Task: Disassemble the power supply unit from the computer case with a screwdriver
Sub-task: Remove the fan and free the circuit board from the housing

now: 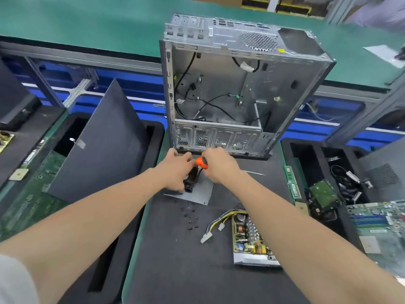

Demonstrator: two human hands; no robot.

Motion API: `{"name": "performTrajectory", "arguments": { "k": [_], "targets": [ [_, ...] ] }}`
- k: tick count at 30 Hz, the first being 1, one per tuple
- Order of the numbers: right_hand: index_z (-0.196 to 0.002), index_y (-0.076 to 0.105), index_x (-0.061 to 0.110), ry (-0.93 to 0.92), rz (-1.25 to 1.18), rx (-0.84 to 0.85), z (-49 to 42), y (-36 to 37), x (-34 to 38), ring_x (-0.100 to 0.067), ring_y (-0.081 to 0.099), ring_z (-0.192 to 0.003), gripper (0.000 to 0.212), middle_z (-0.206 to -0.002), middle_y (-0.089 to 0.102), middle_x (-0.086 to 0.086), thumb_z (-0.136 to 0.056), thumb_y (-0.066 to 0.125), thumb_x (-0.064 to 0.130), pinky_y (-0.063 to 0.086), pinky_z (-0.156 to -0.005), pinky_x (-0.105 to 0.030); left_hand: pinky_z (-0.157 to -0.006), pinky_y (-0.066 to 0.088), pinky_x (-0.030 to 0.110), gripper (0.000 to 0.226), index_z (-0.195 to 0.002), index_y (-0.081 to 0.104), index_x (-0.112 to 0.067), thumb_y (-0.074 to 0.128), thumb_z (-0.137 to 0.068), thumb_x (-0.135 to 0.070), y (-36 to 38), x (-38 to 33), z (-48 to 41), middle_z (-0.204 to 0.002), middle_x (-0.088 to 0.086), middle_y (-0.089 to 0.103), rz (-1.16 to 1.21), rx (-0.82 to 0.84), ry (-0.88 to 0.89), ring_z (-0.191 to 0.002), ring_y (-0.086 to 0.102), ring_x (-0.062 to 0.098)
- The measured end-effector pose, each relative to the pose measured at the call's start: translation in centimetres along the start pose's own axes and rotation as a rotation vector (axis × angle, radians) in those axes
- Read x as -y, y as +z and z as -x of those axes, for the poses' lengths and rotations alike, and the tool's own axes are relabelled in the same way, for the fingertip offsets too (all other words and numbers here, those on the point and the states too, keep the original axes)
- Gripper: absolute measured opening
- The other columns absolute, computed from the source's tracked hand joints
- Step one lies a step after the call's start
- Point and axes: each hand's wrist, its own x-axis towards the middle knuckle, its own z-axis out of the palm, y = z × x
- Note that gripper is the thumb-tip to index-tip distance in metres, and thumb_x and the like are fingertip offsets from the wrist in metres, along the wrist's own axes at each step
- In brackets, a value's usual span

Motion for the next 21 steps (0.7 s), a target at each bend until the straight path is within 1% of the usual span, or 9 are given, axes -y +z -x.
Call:
{"name": "performTrajectory", "arguments": {
  "k": [3,7,9,10,13,15,17,19,21],
  "targets": [
    [-0.066,0.041,0.021,0.009,0.002,-0.01,-0.1,0.4,0.0,-0.035,0.055,-0.076,0.033,-0.077,0.046,-0.004,-0.084,0.06,0.0,0.044,-0.064,-0.038,-0.105,0.031,0.045,0.07,-0.122,0.046,-0.023,0.077,-0.069,-0.055,0.4,0.1,-0.2,-0.106,-0.003,0.042,-0.065,0.004,0.009,-0.101,0.053,0.02],
    [-0.068,0.041,0.02,-0.003,0.01,-0.019,-0.1,0.5,0.0,-0.034,0.055,-0.077,0.032,-0.081,0.049,-0.006,-0.085,0.061,0.002,0.044,-0.065,-0.037,-0.11,0.026,0.05,0.083,-0.129,0.049,-0.021,0.079,-0.068,-0.07,0.2,-0.3,-0.5,-0.115,-0.001,0.046,-0.097,0.052,-0.014,-0.111,0.052,0.022],
    [-0.072,0.043,0.018,-0.027,-0.003,-0.028,0.0,0.5,-0.2,-0.033,0.055,-0.079,0.028,-0.089,0.052,-0.008,-0.087,0.062,0.004,0.044,-0.066,-0.037,-0.11,0.027,0.049,0.077,-0.125,0.05,-0.022,0.076,-0.072,-0.072,-0.1,-0.5,-0.5,-0.117,0.001,0.046,-0.089,0.061,-0.026,-0.115,0.05,0.024],
    [-0.074,0.045,0.017,-0.044,-0.015,-0.039,0.2,0.4,-0.3,-0.033,0.055,-0.08,0.026,-0.092,0.051,-0.008,-0.089,0.063,0.006,0.045,-0.067,-0.037,-0.108,0.028,0.049,0.065,-0.12,0.05,-0.023,0.072,-0.078,-0.067,-0.4,-0.6,-0.5,-0.116,0.001,0.045,-0.044,0.046,-0.037,-0.115,0.05,0.025],
    [-0.091,0.059,0.012,-0.092,-0.069,-0.101,1.0,-0.3,-0.8,-0.035,0.057,-0.087,0.004,-0.105,0.049,-0.011,-0.091,0.062,0.01,0.053,-0.075,-0.043,-0.101,0.03,0.046,0.018,-0.1,0.045,-0.025,0.059,-0.09,-0.028,-1.9,-1.5,-0.2,-0.105,-0.002,0.045,0.257,-0.123,-0.083,-0.108,0.051,0.027],
    [-0.1,0.062,0.008,-0.101,-0.096,-0.143,1.6,-1.0,-1.3,-0.035,0.057,-0.091,0.009,-0.111,0.049,-0.012,-0.092,0.062,0.01,0.054,-0.081,-0.045,-0.101,0.038,0.049,0.017,-0.097,0.049,-0.023,0.054,-0.087,-0.011,-3.2,-2.4,0.0,-0.098,-0.002,0.049,0.449,-0.235,-0.104,-0.098,0.053,0.027],
    [-0.095,0.06,0.009,-0.114,-0.131,-0.178,2.5,-1.9,-2.0,-0.033,0.054,-0.088,0.007,-0.106,0.05,-0.011,-0.09,0.062,0.011,0.05,-0.076,-0.042,-0.092,0.048,0.05,0.019,-0.093,0.053,-0.022,0.052,-0.084,-0.006,-4.0,-3.3,0.5,-0.094,0.0,0.056,0.618,-0.336,-0.138,-0.092,0.056,0.028],
    [-0.082,0.052,0.014,-0.115,-0.144,-0.176,3.4,-2.5,-2.8,-0.031,0.053,-0.08,0.011,-0.091,0.051,-0.007,-0.088,0.061,0.013,0.042,-0.066,-0.036,-0.085,0.053,0.046,0.023,-0.097,0.062,-0.026,0.054,-0.084,-0.008,-3.8,-4.0,1.3,-0.098,0.001,0.061,0.63,-0.484,-0.252,-0.093,0.059,0.027],
    [-0.073,0.045,0.018,-0.098,-0.095,-0.137,4.3,-2.4,-3.4,-0.032,0.055,-0.074,0.021,-0.079,0.051,-0.004,-0.089,0.059,0.017,0.038,-0.058,-0.032,-0.085,0.052,0.044,0.026,-0.111,0.067,-0.023,0.061,-0.087,-0.014,-2.6,-4.1,2.5,-0.112,0.004,0.059,0.538,-0.628,-0.492,-0.098,0.059,0.029]
  ]
}}
